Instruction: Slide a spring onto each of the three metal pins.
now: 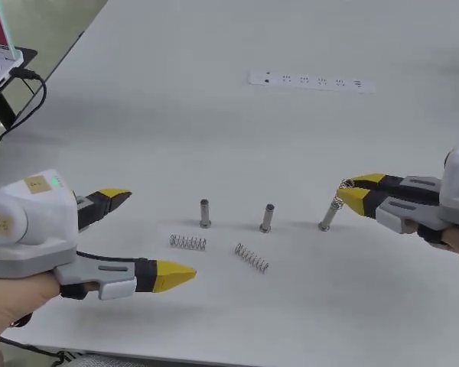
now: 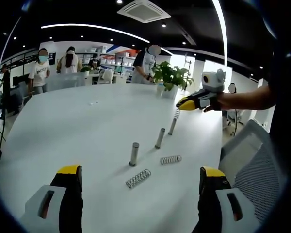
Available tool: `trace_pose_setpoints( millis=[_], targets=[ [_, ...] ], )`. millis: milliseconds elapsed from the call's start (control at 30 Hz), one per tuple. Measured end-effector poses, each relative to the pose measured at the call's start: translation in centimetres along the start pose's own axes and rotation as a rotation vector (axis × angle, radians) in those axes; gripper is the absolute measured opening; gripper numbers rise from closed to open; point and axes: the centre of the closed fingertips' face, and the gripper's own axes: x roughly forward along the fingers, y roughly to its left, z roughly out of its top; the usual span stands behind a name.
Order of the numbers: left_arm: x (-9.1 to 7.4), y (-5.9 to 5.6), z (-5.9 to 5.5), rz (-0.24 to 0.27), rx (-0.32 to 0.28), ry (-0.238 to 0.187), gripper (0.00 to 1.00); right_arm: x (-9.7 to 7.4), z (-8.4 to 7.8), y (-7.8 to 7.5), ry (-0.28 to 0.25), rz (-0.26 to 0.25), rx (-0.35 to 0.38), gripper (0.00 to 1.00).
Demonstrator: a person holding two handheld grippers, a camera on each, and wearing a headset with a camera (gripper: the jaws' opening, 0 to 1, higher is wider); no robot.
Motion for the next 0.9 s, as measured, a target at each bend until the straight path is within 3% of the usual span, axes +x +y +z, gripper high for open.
trace_pose_setpoints(
  millis=[900],
  targets=[
    [0.0,-0.2,-0.1,-0.006,0.004,0.012,0.98,0.8,-1.2,-0.1,0.027,0.012,0.015,0.08]
  ],
)
